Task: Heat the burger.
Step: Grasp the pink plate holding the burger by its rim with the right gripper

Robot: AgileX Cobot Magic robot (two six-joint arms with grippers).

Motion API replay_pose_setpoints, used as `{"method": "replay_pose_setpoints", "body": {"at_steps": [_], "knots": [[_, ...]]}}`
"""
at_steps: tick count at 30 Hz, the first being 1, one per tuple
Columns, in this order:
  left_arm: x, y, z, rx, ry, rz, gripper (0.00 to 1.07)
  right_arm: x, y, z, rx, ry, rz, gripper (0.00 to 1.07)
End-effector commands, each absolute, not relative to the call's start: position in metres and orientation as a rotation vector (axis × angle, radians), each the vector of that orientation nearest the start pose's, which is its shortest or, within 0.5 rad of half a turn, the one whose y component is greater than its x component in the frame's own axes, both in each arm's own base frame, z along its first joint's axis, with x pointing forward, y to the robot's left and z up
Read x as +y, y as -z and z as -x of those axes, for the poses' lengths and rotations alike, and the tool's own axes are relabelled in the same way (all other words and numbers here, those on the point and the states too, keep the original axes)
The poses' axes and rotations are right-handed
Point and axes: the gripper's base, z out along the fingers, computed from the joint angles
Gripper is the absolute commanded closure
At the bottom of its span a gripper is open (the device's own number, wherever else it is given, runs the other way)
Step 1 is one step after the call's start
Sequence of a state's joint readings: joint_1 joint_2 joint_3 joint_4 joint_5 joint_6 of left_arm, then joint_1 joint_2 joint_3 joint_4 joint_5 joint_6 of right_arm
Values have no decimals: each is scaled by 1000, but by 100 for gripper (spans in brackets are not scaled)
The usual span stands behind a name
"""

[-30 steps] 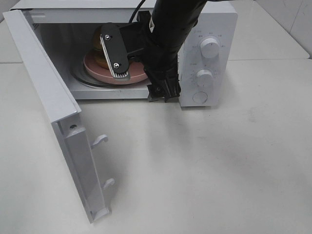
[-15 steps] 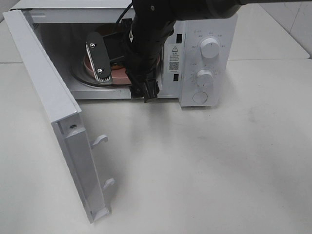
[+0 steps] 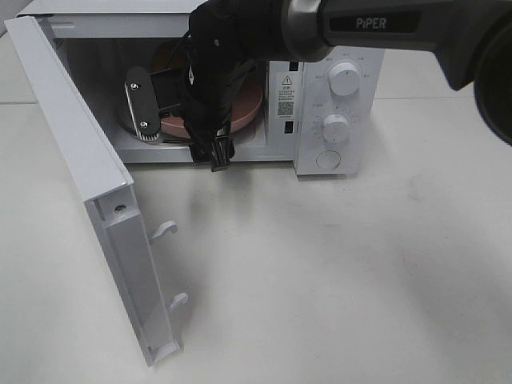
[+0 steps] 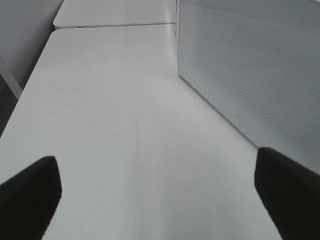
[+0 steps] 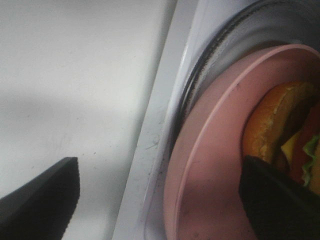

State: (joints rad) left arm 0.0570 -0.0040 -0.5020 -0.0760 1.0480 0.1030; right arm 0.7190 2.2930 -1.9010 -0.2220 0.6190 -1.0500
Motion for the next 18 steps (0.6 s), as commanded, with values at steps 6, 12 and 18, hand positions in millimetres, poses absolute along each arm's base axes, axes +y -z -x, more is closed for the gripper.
{"method": "replay_pose_setpoints", "body": {"at_steps": [6, 12, 18], "knots": [[-7, -279, 8, 1996, -5, -44, 3, 336, -177, -417, 1521, 348, 1961, 25], [-7, -279, 8, 1996, -5, -44, 3, 338, -157, -423, 1517, 331, 1993, 31], [-7, -279, 8, 1996, -5, -44, 3, 336, -155, -424, 1528, 332, 1996, 75]]}}
